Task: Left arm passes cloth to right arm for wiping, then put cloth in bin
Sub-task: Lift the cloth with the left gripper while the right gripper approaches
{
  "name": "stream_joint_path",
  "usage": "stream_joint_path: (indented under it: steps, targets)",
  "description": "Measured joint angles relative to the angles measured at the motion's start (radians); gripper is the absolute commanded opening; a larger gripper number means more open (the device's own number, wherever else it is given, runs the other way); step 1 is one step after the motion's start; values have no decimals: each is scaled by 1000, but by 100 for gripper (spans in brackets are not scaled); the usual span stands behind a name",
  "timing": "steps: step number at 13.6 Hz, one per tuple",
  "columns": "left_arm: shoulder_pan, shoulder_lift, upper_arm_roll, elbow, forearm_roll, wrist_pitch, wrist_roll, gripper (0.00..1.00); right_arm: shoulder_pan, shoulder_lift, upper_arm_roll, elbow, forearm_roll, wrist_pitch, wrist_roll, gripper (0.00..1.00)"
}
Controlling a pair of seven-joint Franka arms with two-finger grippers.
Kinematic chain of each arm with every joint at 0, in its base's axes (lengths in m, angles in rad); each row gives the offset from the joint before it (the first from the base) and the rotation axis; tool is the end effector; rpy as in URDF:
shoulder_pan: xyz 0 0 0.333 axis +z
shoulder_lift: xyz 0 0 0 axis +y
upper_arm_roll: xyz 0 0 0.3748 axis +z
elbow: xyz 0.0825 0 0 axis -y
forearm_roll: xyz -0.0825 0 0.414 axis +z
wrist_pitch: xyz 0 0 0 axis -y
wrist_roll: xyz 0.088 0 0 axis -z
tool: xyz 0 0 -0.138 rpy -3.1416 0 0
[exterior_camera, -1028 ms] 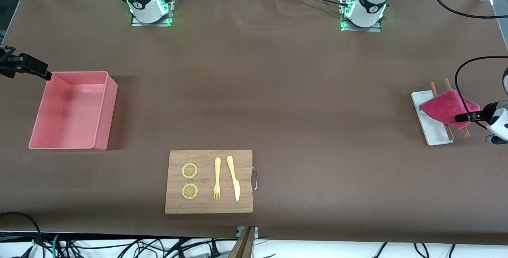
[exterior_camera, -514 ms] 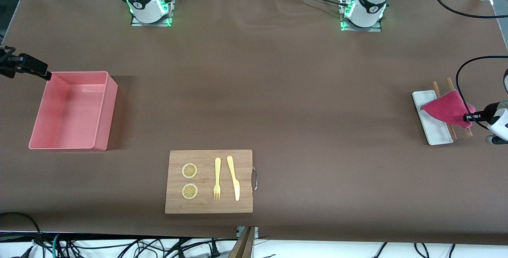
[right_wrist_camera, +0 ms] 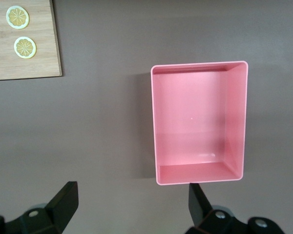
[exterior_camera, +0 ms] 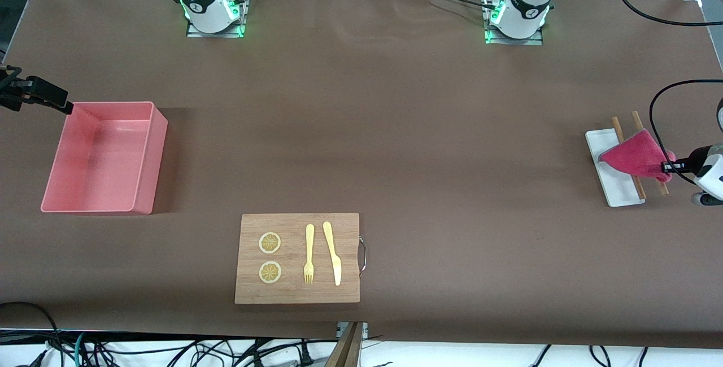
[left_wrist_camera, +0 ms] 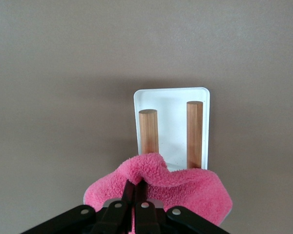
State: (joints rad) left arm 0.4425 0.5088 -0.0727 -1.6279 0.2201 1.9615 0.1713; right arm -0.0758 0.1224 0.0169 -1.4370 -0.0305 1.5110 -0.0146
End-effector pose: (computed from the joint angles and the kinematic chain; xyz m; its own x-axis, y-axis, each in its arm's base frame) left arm 0.6542 0.2821 0.3186 0.9731 0.1125 -0.2008 0.0901 -0.9890 -0.1173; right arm 0.6205 -0.0417 0.6401 0.9977 -0.0461 -0.0487 -0.0448 -0.9986 0.0277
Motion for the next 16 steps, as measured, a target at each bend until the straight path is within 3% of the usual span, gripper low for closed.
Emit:
stream_joint_path:
  steps: [4, 9, 13, 16]
  targets:
    - [0, -37, -33, 75, 0, -113, 38, 0, 0, 10, 1, 0, 26, -3, 0, 100]
    - [-4, -98, -187, 223, -2, -356, 37, 0, 1, 31, 1, 0, 46, -6, 0, 100]
    - [-20, -97, -371, 266, -28, -451, -134, 0, 2, 45, 4, -3, 47, -14, -1, 100]
    - [-134, -94, -420, 267, -82, -465, -333, 0, 4, 71, 6, -8, 48, -24, -1, 100]
